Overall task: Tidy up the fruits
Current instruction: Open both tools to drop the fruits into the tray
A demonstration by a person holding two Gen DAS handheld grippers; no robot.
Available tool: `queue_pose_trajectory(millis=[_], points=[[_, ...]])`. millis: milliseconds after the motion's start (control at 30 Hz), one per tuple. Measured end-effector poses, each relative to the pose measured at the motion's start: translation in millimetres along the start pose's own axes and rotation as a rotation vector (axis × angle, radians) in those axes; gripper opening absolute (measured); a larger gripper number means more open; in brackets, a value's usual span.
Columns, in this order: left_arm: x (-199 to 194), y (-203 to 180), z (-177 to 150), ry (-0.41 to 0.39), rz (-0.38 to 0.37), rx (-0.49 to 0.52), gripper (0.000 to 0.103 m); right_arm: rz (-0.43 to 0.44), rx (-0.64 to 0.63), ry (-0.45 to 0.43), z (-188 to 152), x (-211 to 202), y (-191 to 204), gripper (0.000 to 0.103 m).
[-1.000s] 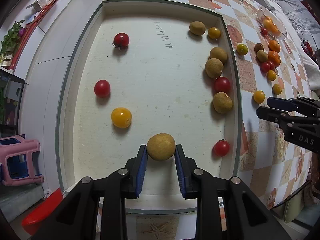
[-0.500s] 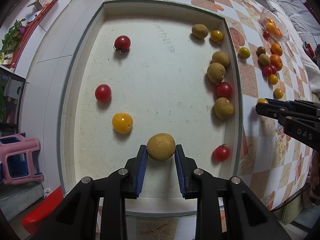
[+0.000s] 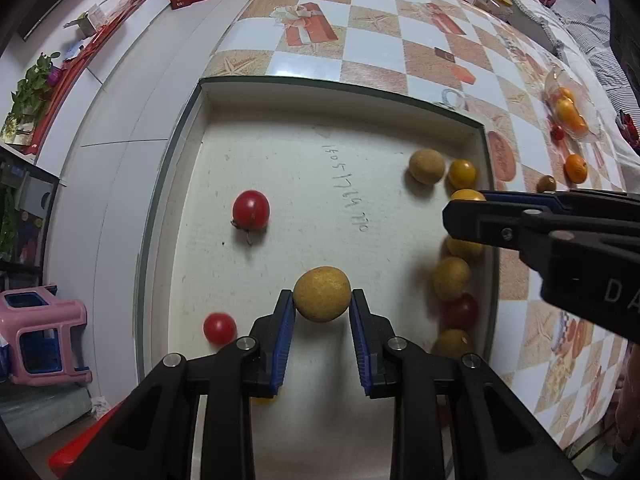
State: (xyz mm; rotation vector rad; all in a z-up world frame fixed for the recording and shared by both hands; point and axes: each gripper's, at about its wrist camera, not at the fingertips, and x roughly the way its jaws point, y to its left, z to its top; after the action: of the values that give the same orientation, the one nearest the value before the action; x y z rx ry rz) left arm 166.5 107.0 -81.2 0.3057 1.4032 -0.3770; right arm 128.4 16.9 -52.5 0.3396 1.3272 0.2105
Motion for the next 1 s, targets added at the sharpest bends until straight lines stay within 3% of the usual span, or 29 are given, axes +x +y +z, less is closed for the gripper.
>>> queue_pose_trajectory(millis=[400, 467, 567, 600, 633, 667, 833, 867, 900, 1000], points=[[13.1, 3.3, 3.0, 0.013, 0.008, 0.014, 0.030, -0.034, -0.010, 0.074, 14.1, 35.6, 3.6, 0.025], [12.8, 4.1, 3.9, 0.018, 0.006, 0.012, 0.030, -0.038, -0.004, 0.074, 15.9, 37.2, 4.6, 0.039], [11.6, 4.8, 6.7, 0.028, 0.008, 0.012, 0.031, -0.011, -0.003, 0.055, 15.5, 30.9, 5.4, 0.047], [10.6, 5.5, 6.1, 0.031, 0.015, 0.013, 0.047, -0.010, -0.004, 0.044, 15.3, 27.1, 7.1, 0.050], [9.6, 6.0, 7.2, 0.024, 0.021, 0.013, 0.073, -0.009, 0.002, 0.038, 14.3, 23.9, 6.6, 0.057], [5.5, 6.3, 4.2, 0.006, 0.032, 0.011, 0.081, -0.004, 0.011, 0.031, 13.3, 20.0, 5.8, 0.061], [-14.1, 12.3, -1.2, -0.012, 0.007, -0.007, 0.083, -0.003, 0.070, -0.002, 4.4, -5.9, 0.7, 0.081], [-16.7, 11.0, -2.3, -0.006, 0.024, 0.000, 0.088, -0.015, 0.077, 0.000, 2.0, -9.7, 0.1, 0.081], [-18.0, 9.2, -3.1, 0.000, 0.042, 0.005, 0.103, -0.035, 0.082, 0.006, -0.8, -13.5, 0.2, 0.082], [-26.9, 5.4, -7.0, -0.006, 0.077, 0.025, 0.103, -0.081, 0.089, 0.019, -11.7, -24.9, 2.5, 0.088]])
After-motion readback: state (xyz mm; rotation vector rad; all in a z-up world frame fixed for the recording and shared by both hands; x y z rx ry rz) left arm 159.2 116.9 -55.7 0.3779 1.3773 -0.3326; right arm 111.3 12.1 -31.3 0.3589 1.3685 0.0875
